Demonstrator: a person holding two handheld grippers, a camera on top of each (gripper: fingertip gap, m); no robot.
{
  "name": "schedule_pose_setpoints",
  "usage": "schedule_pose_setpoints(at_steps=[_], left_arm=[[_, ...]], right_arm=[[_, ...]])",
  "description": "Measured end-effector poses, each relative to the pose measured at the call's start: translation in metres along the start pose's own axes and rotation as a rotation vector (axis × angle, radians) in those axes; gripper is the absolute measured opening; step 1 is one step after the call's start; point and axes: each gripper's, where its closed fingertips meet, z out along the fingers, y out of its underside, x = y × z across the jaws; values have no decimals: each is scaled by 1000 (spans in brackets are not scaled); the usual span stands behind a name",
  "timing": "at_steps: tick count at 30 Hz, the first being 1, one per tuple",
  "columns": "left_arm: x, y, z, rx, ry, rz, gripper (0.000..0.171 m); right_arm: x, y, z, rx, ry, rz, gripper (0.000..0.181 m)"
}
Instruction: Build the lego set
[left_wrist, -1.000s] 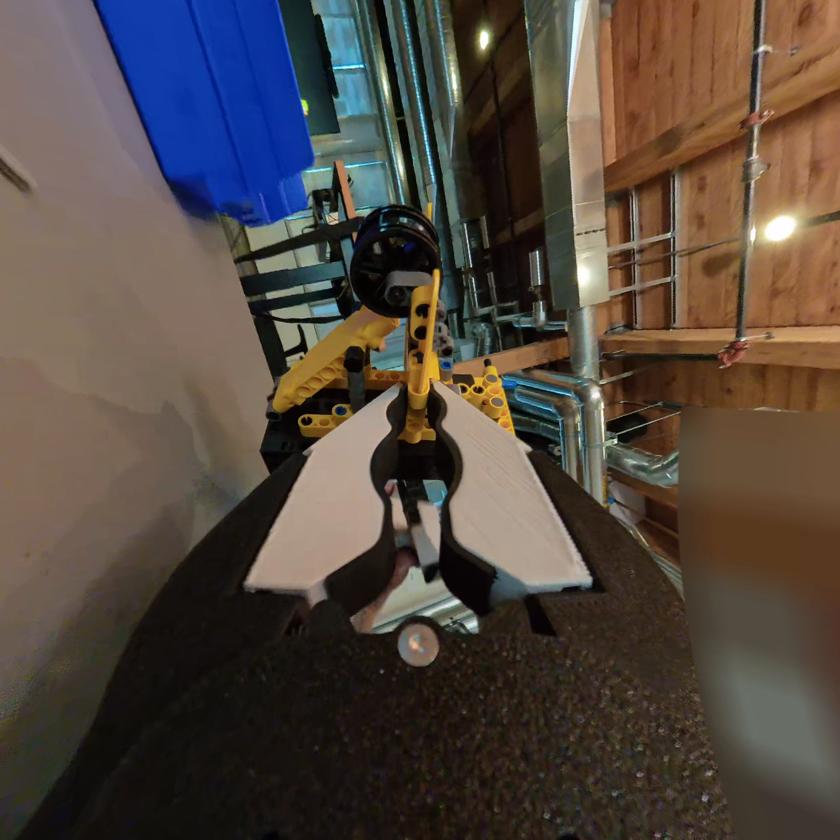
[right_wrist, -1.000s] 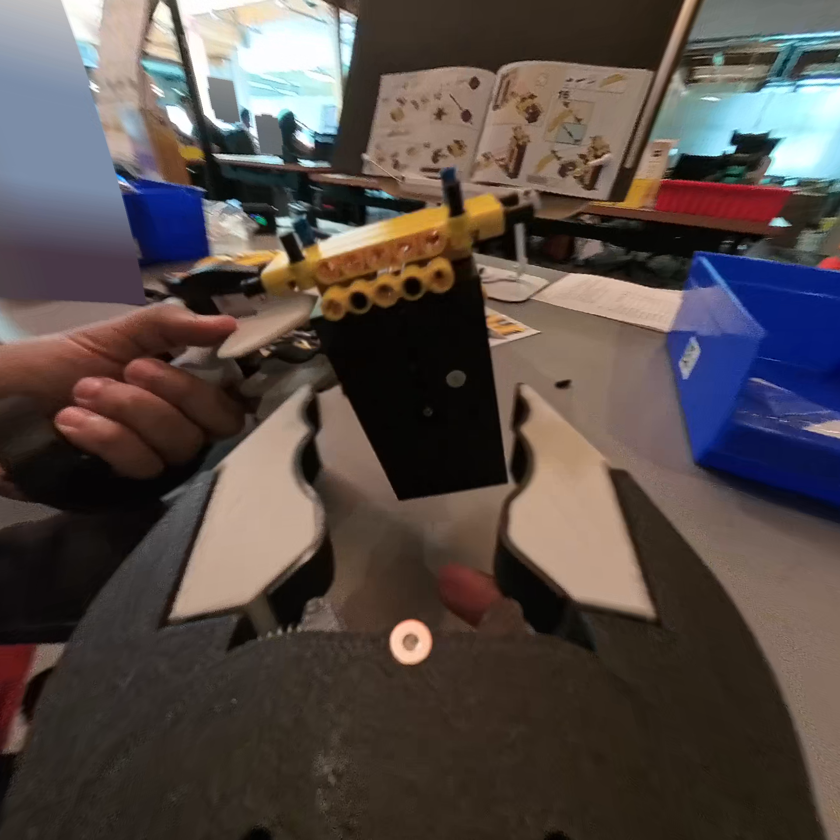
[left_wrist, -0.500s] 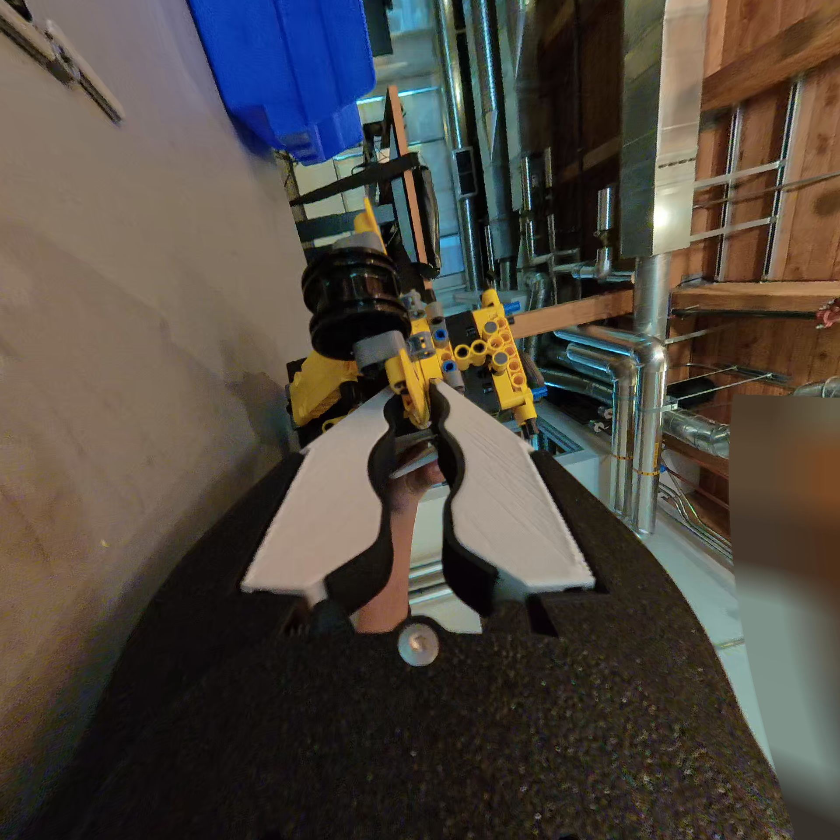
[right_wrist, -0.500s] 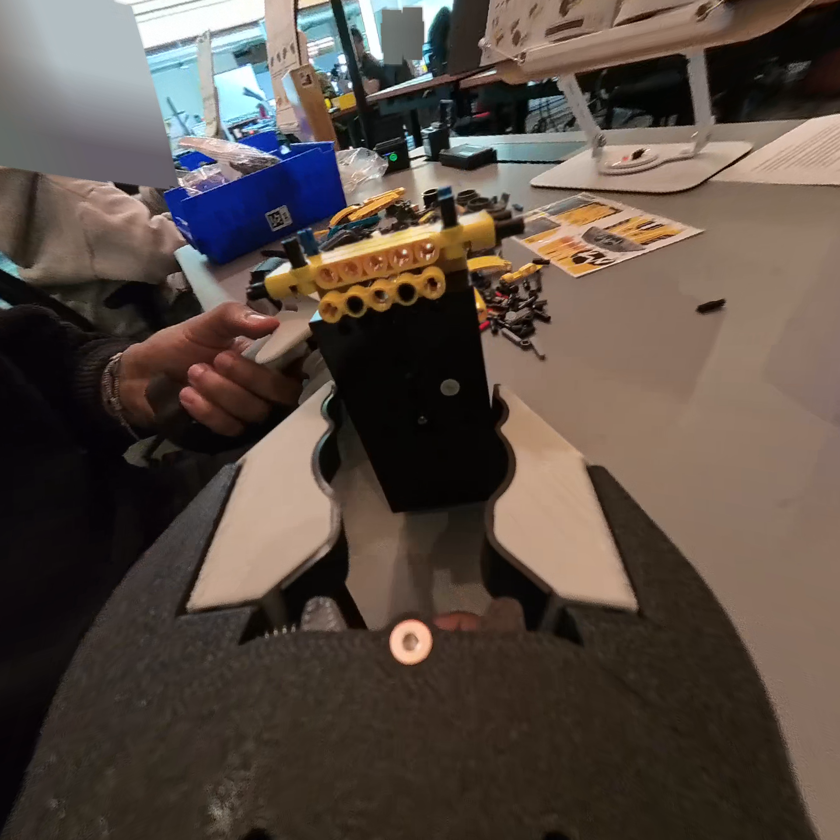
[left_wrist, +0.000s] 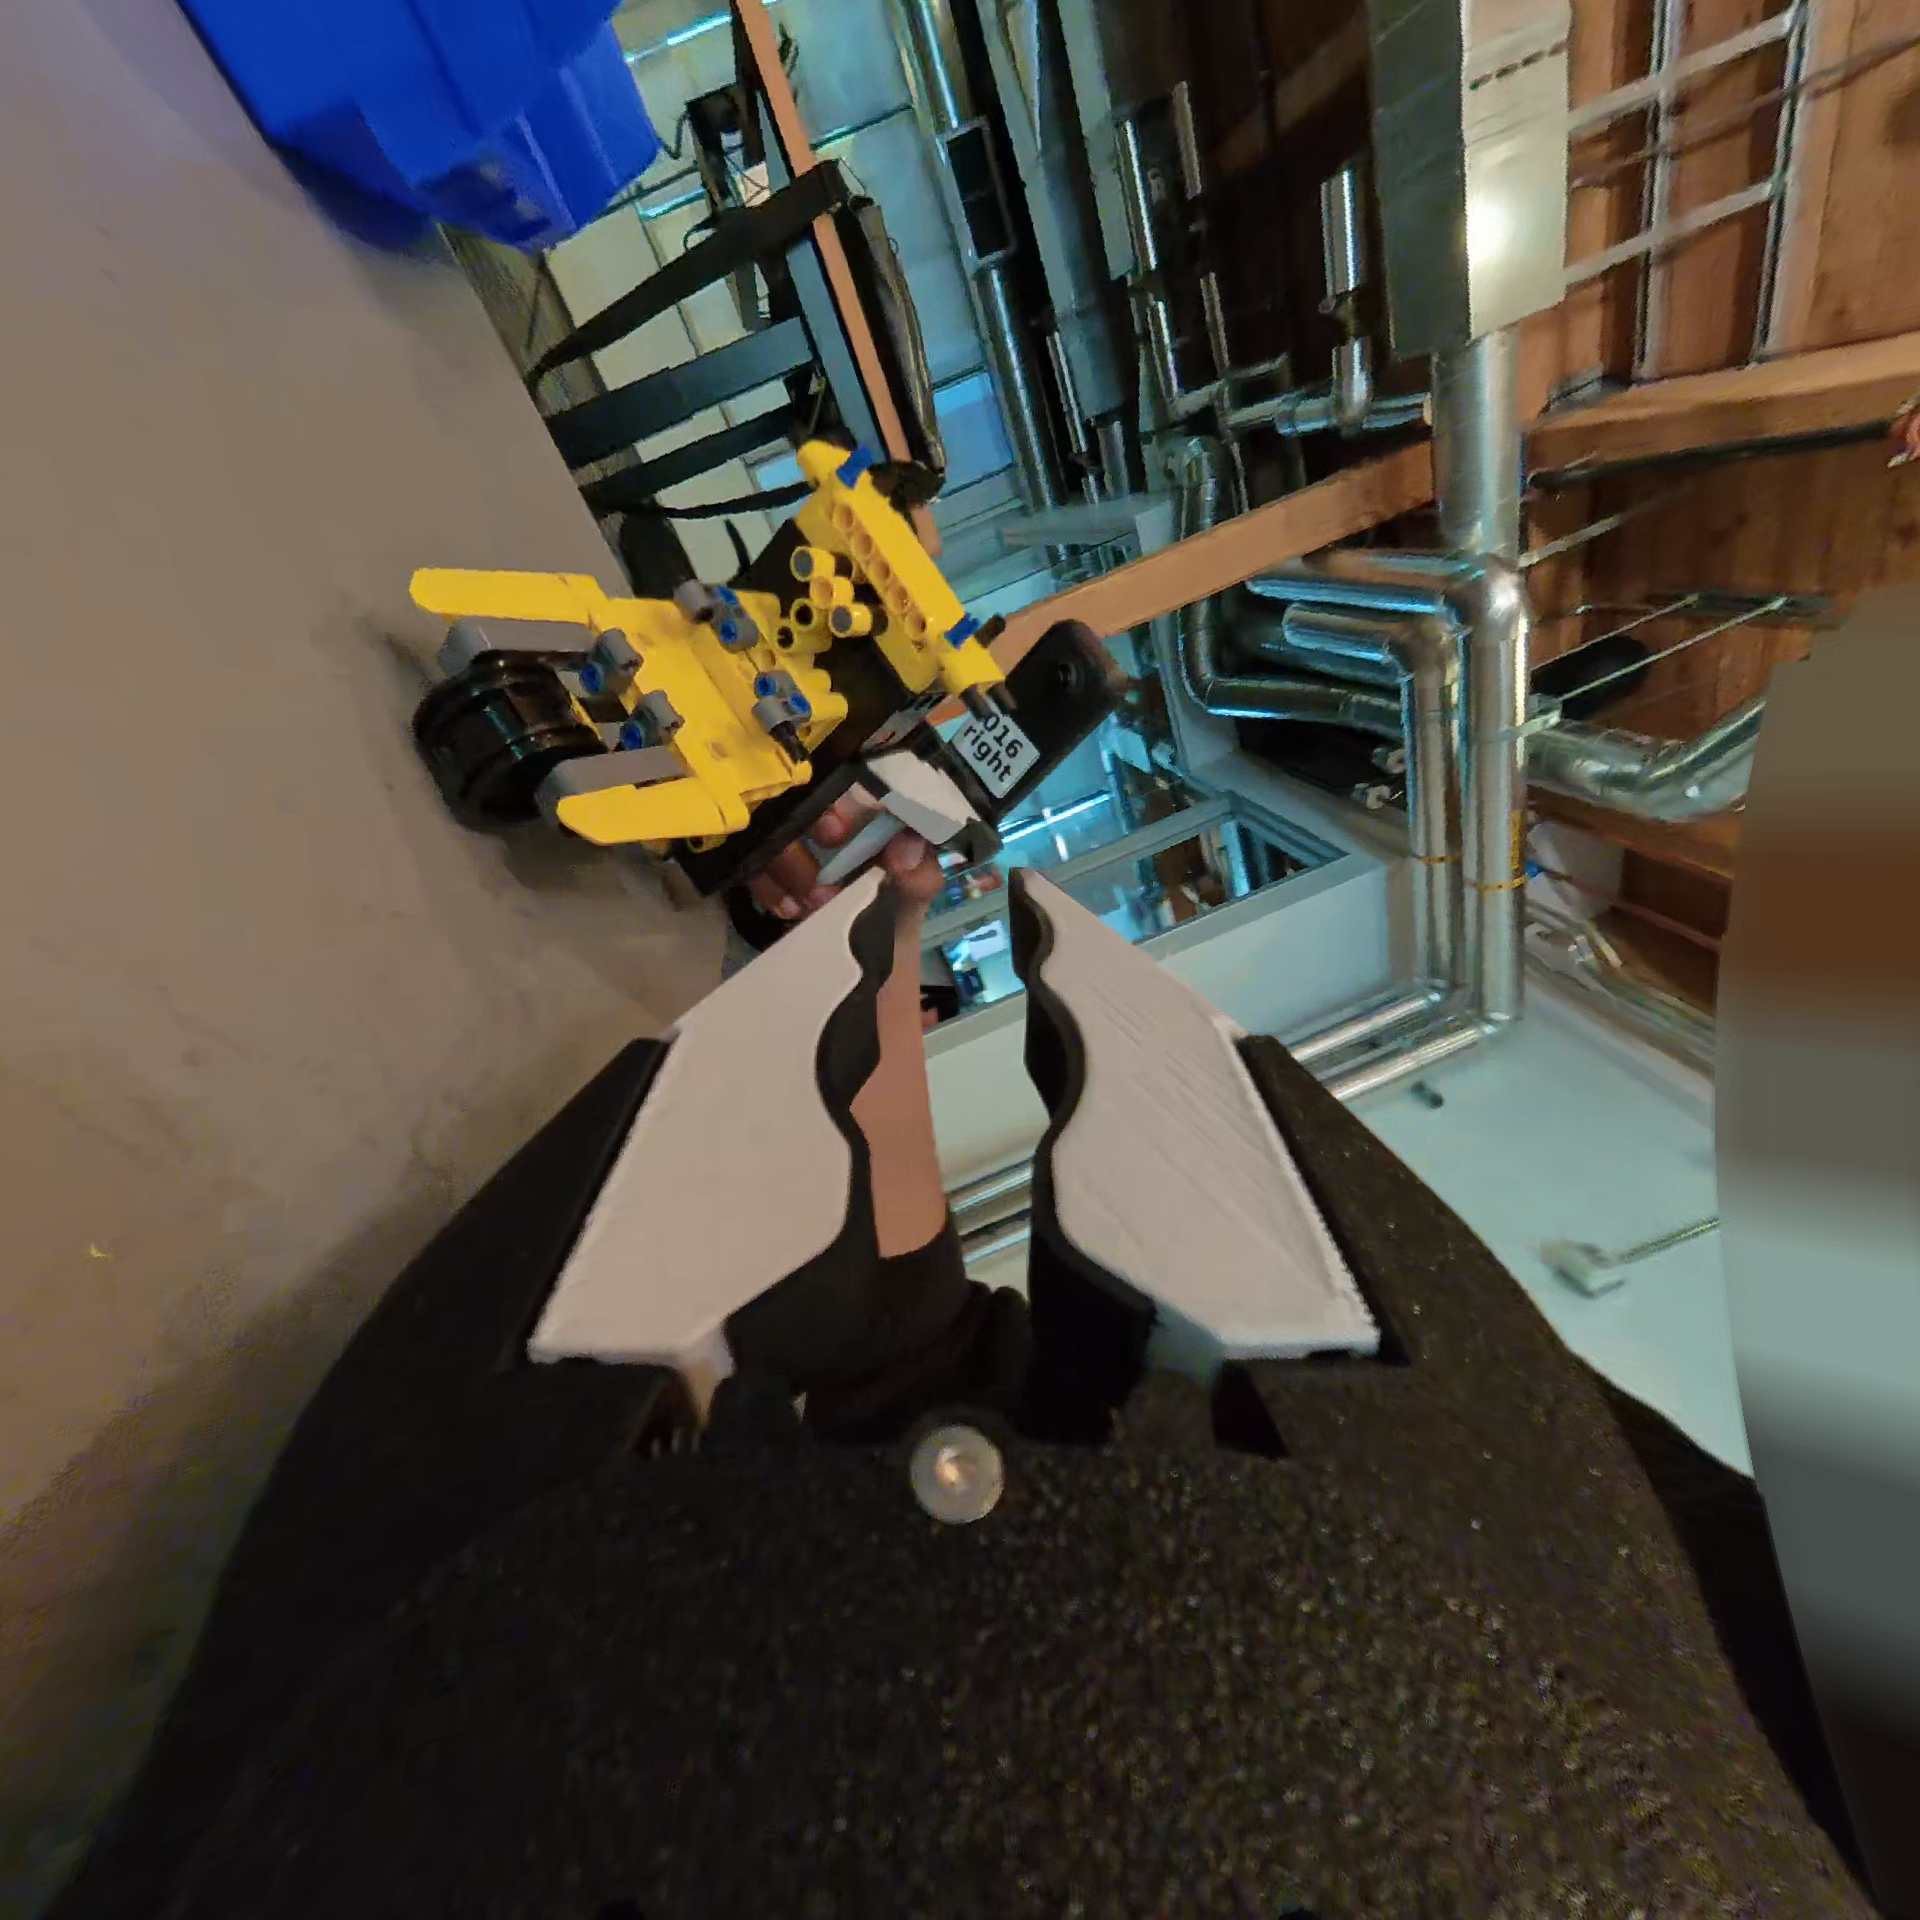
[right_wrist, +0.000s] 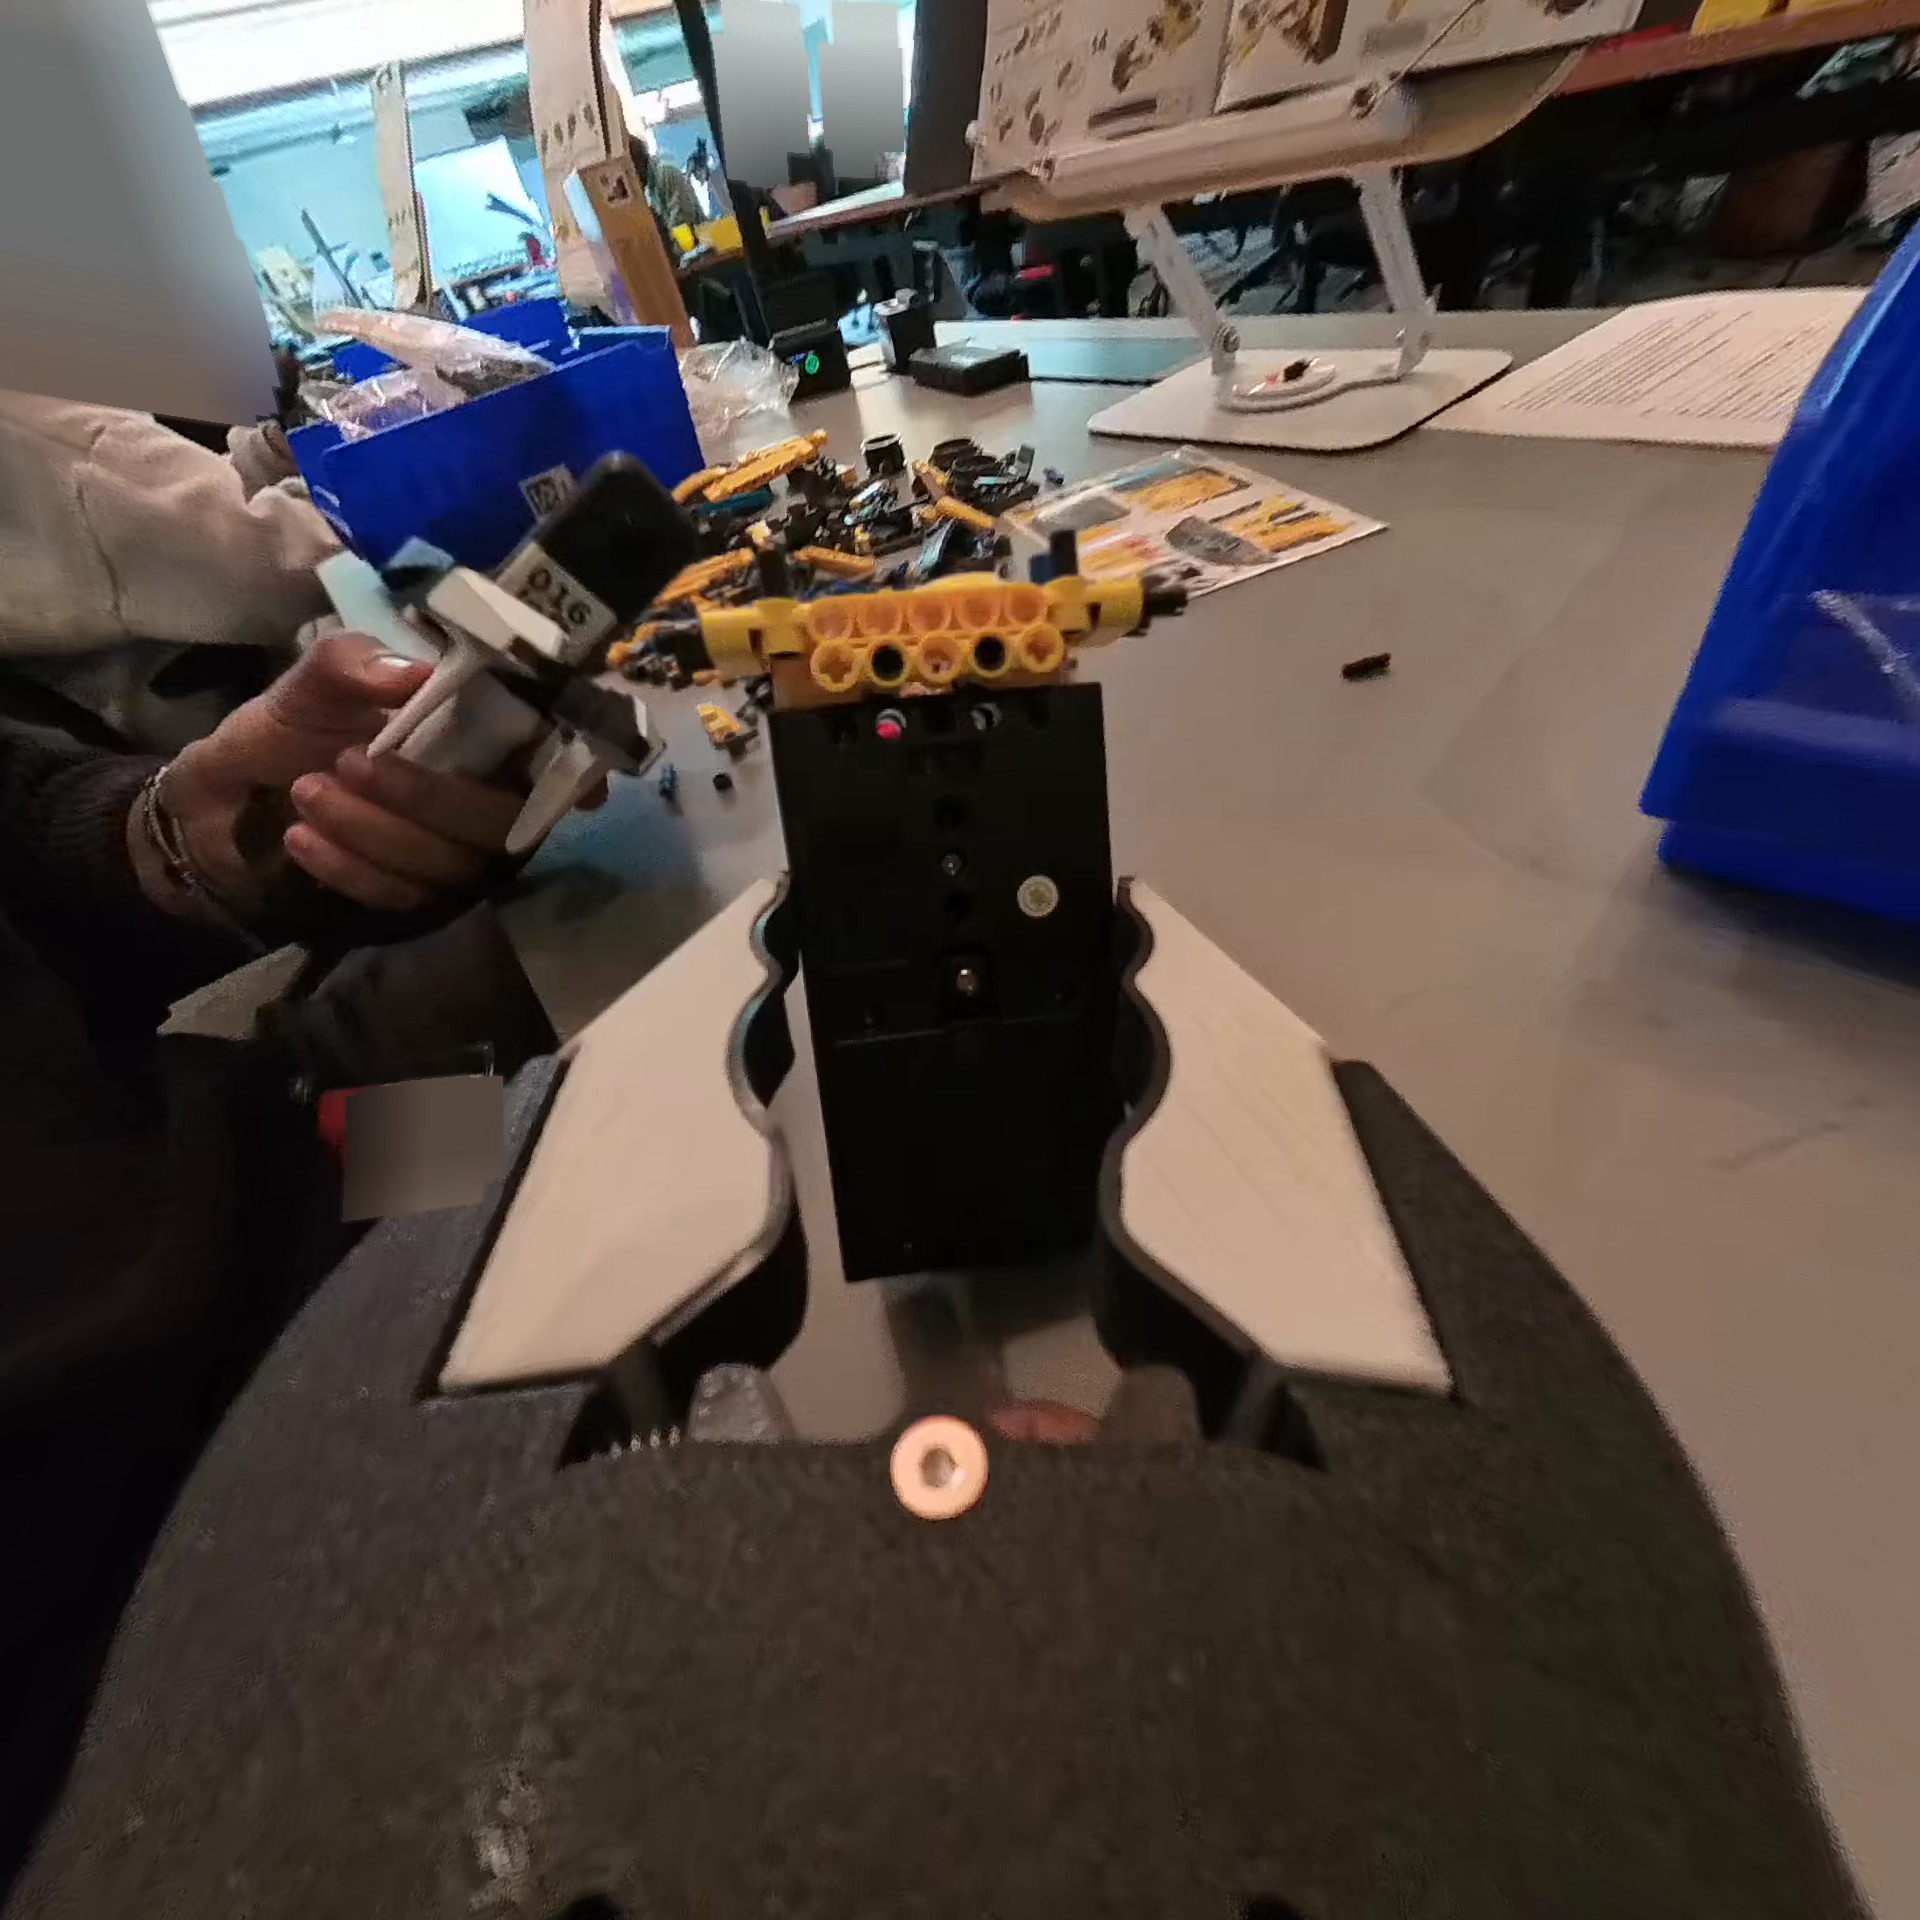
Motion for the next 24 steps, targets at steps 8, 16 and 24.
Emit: schedule_pose_setpoints(at_steps=[8,16,24], left_arm=[[-4,0,-1,-134,-165,308,21],[-10,-17,-7,-212,-353,634,22],[-16,-45,-8,-181,-364,636,22]], right_arm=[[0,3,4,-18,5,11,59],[6,12,2,-37,93,-31,87],[11,23,3,-64,228,-130,87]])
